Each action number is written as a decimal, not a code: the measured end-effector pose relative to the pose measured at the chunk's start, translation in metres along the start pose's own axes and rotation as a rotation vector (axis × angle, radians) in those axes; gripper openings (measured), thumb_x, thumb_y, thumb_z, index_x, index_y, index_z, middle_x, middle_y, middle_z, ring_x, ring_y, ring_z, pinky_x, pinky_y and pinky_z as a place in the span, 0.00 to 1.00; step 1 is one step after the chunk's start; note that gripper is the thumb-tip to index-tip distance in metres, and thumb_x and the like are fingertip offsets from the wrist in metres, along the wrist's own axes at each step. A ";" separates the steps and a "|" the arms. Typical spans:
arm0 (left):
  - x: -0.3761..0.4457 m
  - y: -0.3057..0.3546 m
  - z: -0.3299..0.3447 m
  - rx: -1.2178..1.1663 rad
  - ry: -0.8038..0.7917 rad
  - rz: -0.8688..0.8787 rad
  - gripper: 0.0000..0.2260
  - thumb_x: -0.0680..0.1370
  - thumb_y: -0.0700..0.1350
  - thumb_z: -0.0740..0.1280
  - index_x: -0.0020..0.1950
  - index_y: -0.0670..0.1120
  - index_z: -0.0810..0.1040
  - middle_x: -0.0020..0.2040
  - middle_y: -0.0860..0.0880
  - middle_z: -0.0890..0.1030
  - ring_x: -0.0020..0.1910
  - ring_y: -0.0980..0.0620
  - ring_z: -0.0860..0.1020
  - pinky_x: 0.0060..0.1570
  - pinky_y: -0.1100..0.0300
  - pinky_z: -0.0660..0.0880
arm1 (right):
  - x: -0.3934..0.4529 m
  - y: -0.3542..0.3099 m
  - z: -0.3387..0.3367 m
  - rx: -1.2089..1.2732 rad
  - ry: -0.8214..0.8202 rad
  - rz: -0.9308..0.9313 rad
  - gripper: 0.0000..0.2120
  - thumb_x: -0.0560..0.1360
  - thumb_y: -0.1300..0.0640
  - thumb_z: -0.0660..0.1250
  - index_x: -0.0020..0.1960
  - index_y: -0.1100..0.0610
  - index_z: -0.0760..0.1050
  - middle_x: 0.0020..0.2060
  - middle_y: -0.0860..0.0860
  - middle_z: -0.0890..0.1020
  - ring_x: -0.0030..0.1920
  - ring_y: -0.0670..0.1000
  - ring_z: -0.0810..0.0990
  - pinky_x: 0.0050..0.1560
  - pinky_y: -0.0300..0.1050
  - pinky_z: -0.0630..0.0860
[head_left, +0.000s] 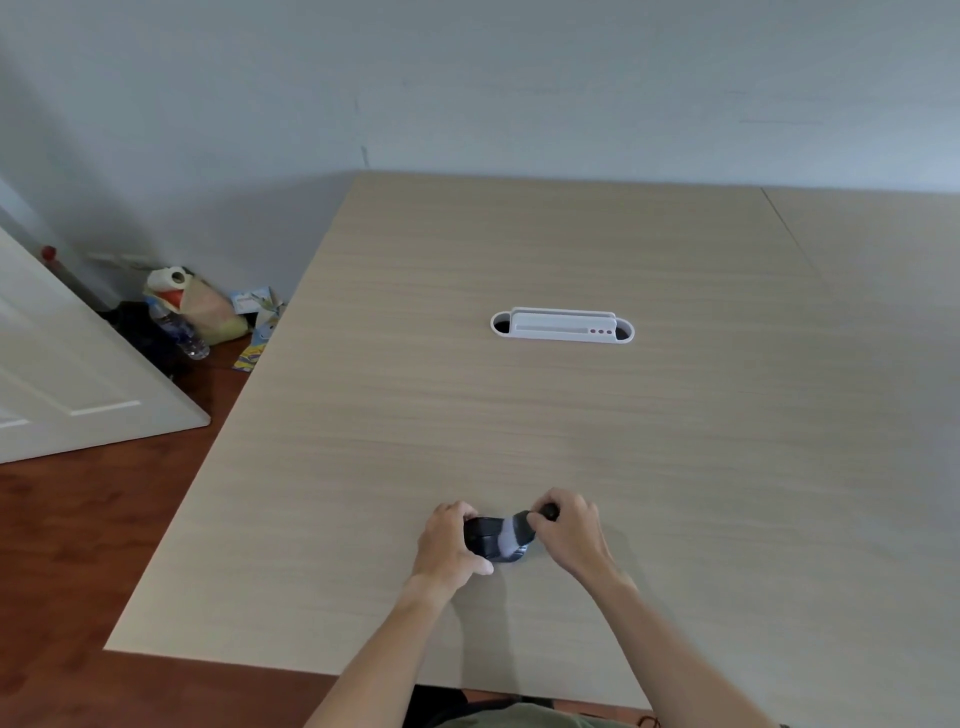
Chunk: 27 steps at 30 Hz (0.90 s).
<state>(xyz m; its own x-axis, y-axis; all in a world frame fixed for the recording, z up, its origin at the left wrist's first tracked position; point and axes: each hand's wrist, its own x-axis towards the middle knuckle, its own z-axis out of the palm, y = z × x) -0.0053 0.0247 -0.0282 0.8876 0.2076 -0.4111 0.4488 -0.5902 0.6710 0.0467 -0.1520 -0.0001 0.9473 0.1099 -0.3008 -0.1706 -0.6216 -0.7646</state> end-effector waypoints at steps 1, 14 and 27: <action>0.000 0.000 0.000 0.006 -0.003 -0.001 0.28 0.54 0.44 0.78 0.52 0.50 0.76 0.51 0.53 0.74 0.49 0.54 0.73 0.45 0.63 0.69 | 0.001 0.002 0.001 -0.030 0.077 0.008 0.04 0.71 0.64 0.67 0.39 0.59 0.79 0.34 0.49 0.81 0.37 0.50 0.78 0.33 0.34 0.70; -0.002 0.004 0.001 0.049 0.009 0.000 0.28 0.56 0.41 0.79 0.53 0.48 0.75 0.52 0.52 0.73 0.50 0.53 0.73 0.46 0.63 0.69 | 0.005 -0.011 -0.003 -0.074 0.111 -0.079 0.05 0.71 0.64 0.65 0.38 0.56 0.76 0.34 0.46 0.80 0.35 0.48 0.76 0.32 0.40 0.69; 0.004 0.014 -0.004 0.118 -0.028 -0.016 0.28 0.57 0.39 0.79 0.54 0.49 0.76 0.53 0.52 0.72 0.51 0.52 0.72 0.48 0.62 0.72 | 0.001 0.015 -0.016 -0.010 -0.049 -0.063 0.06 0.68 0.66 0.67 0.37 0.56 0.79 0.34 0.49 0.82 0.38 0.47 0.79 0.35 0.33 0.72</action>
<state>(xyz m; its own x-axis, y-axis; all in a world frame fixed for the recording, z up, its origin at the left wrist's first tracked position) 0.0046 0.0205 -0.0178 0.8766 0.1965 -0.4393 0.4458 -0.6754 0.5874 0.0498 -0.1738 -0.0032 0.9418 0.1868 -0.2796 -0.1078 -0.6199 -0.7772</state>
